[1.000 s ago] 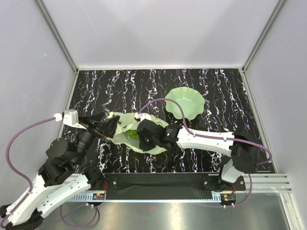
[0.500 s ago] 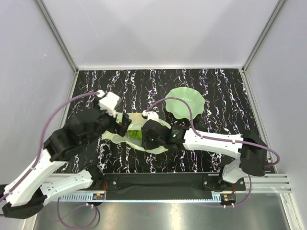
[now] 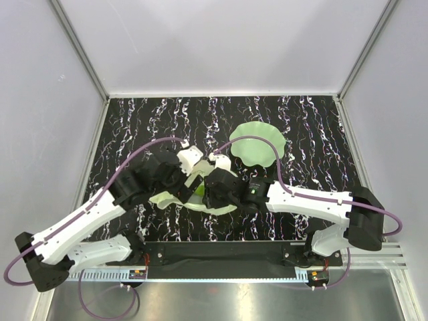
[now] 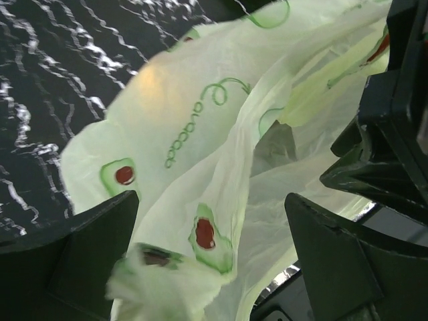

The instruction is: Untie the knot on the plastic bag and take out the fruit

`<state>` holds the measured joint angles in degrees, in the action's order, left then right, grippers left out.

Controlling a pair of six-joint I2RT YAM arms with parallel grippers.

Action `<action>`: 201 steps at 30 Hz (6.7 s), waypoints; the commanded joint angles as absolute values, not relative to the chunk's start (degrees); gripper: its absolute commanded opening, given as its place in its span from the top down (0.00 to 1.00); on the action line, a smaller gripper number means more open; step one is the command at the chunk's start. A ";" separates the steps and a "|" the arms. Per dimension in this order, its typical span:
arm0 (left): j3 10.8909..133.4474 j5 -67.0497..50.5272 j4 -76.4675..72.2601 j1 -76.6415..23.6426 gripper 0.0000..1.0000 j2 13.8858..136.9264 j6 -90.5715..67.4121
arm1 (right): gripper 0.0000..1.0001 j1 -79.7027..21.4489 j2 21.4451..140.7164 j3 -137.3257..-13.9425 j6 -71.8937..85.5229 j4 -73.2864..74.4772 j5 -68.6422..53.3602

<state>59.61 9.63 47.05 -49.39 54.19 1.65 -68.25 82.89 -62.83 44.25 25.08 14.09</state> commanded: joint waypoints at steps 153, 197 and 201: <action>37.27 12.49 24.27 -26.89 1.00 28.63 -35.33 | 0.94 -38.23 111.37 -108.83 25.05 42.11 30.34; 45.09 17.49 15.21 -26.54 1.00 51.24 -27.07 | 0.03 -63.54 113.11 -89.21 16.35 15.65 24.33; 41.93 18.02 14.77 -26.37 1.00 50.19 -28.30 | 0.00 -61.80 114.87 -89.30 16.61 14.68 21.89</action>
<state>42.87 15.94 17.37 -26.63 51.42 -27.42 -63.20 114.45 -86.06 16.93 18.61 21.74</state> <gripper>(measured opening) 0.023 0.993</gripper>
